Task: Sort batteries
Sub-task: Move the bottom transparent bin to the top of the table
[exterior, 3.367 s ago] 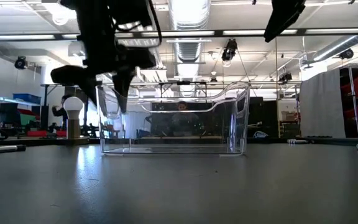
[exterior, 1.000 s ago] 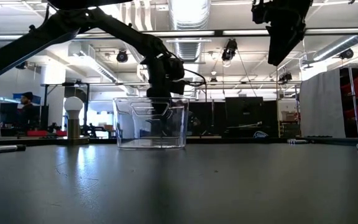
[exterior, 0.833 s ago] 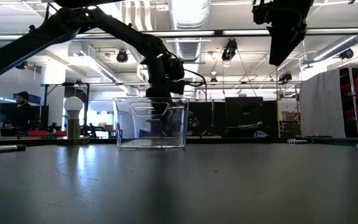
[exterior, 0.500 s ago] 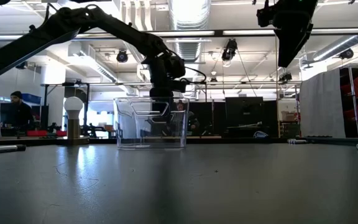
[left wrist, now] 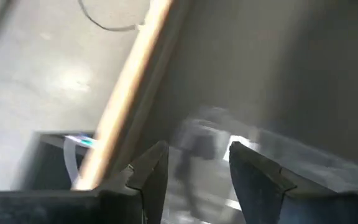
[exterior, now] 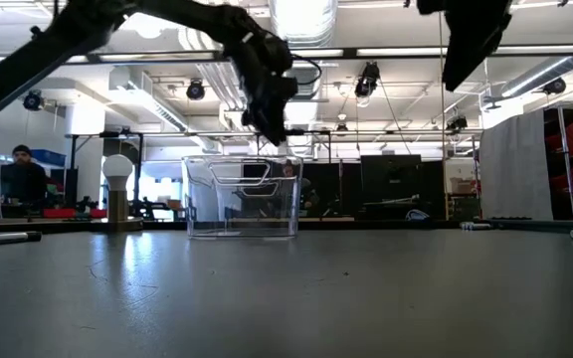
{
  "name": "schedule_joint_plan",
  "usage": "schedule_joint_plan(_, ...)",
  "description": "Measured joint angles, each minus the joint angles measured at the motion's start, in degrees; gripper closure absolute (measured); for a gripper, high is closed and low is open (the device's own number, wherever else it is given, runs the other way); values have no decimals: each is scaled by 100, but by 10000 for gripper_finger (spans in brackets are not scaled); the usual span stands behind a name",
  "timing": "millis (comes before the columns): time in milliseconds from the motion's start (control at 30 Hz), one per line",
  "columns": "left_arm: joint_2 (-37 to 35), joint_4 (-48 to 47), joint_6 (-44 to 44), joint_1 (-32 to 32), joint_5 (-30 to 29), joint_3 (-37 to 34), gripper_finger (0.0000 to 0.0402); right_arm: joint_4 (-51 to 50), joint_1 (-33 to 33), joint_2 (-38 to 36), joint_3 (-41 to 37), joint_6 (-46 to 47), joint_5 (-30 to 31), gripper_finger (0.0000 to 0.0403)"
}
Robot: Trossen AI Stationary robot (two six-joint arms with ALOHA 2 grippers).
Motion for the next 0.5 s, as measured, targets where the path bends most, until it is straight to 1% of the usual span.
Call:
schedule_joint_plan(67, -212, -115, -384, -135, 179, -180, 256, 102, 471, 16, -14, 239, 162, 159)
schedule_joint_plan(133, -447, -29, -643, -376, 182, -408, 260, 114, 970, 50, -26, 525, 383, 167)
schedule_joint_plan(200, -695, 152, -856, -678, 183, -683, 263, 127, 1453, 68, -26, 750, 511, 175)
schedule_joint_plan(300, -1083, 518, -1156, -1188, 184, -1184, 267, 126, 2222, 110, -27, 1120, 548, 185)
schedule_joint_plan(367, -1345, 896, -1296, -1553, 146, -1589, 269, 127, 2782, 120, -33, 1534, 546, 190)
schedule_joint_plan(500, -1913, 1914, -1637, -2353, -249, -2414, 271, 124, 3991, 210, -36, 2564, 577, 203)
